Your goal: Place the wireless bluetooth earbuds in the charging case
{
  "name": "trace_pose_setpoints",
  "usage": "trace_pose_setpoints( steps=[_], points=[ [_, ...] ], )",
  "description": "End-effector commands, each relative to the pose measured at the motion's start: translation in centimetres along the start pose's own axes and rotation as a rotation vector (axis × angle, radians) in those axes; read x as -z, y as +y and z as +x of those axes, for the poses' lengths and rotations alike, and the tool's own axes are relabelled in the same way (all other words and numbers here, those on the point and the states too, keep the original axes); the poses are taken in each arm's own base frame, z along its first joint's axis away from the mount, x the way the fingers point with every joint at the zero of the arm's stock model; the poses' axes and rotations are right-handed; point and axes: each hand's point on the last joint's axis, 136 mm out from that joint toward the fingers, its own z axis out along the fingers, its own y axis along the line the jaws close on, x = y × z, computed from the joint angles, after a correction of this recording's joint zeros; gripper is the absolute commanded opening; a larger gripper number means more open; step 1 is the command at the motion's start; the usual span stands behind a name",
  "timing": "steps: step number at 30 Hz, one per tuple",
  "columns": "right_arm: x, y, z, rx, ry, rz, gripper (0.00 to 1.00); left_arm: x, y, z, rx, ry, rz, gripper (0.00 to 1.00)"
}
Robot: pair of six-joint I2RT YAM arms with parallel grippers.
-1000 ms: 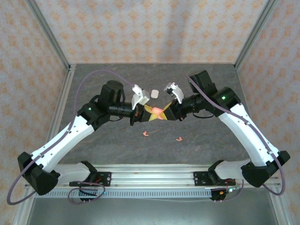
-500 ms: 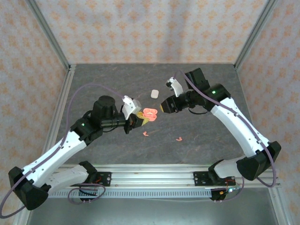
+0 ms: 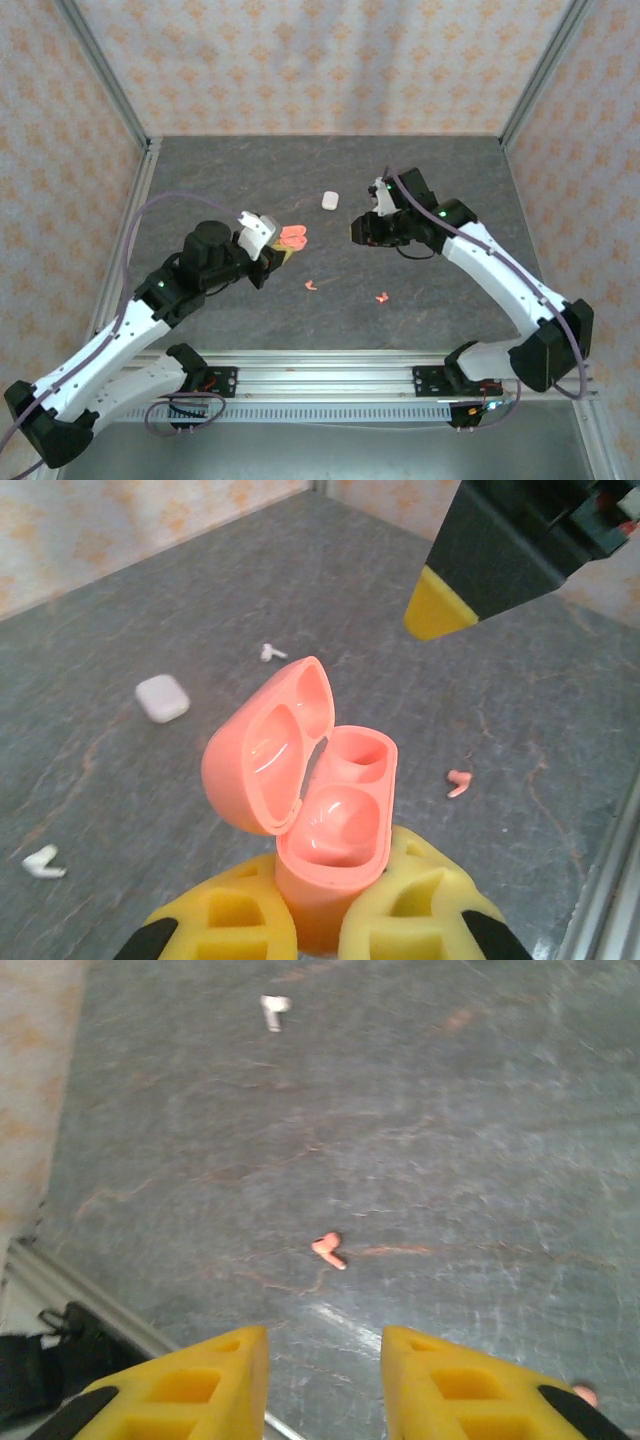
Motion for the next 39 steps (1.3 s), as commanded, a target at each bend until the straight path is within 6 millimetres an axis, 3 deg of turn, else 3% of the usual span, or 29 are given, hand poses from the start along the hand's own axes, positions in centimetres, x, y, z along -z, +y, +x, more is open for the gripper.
trace_pose_setpoints(
  steps=[1, 7, 10, 16, 24, 32, 39],
  points=[
    [-2.5, -1.1, -0.6, -0.074, -0.012, 0.123, 0.35, 1.3, 1.7, 1.6, 0.024, 0.031, -0.113, 0.00],
    [-9.1, 1.7, 0.9, 0.029, 0.140, 0.147, 0.36, 2.8, 2.1, 2.9, 0.041, 0.025, -0.151, 0.00],
    [-12.7, 2.9, 2.2, 0.047, 0.248, 0.136, 0.31, 3.3, 2.2, 3.5, 0.053, 0.023, -0.167, 0.00],
    [-17.4, 0.3, 5.4, -0.031, 0.384, 0.195, 0.21, 4.1, 2.4, 4.3, 0.080, 0.011, -0.185, 0.00],
    [-19.4, -1.9, 8.7, -0.144, 0.412, 0.199, 0.14, 4.6, 2.4, 5.9, 0.097, 0.021, -0.192, 0.00],
    [-20.7, -0.2, 10.9, -0.202, 0.456, 0.133, 0.10, 4.6, 2.4, 5.9, 0.084, 0.022, -0.193, 0.00],
    [-20.2, 0.8, 11.4, -0.261, 0.449, 0.122, 0.07, 4.9, 2.3, 6.0, 0.081, 0.016, -0.190, 0.00]
  ],
)
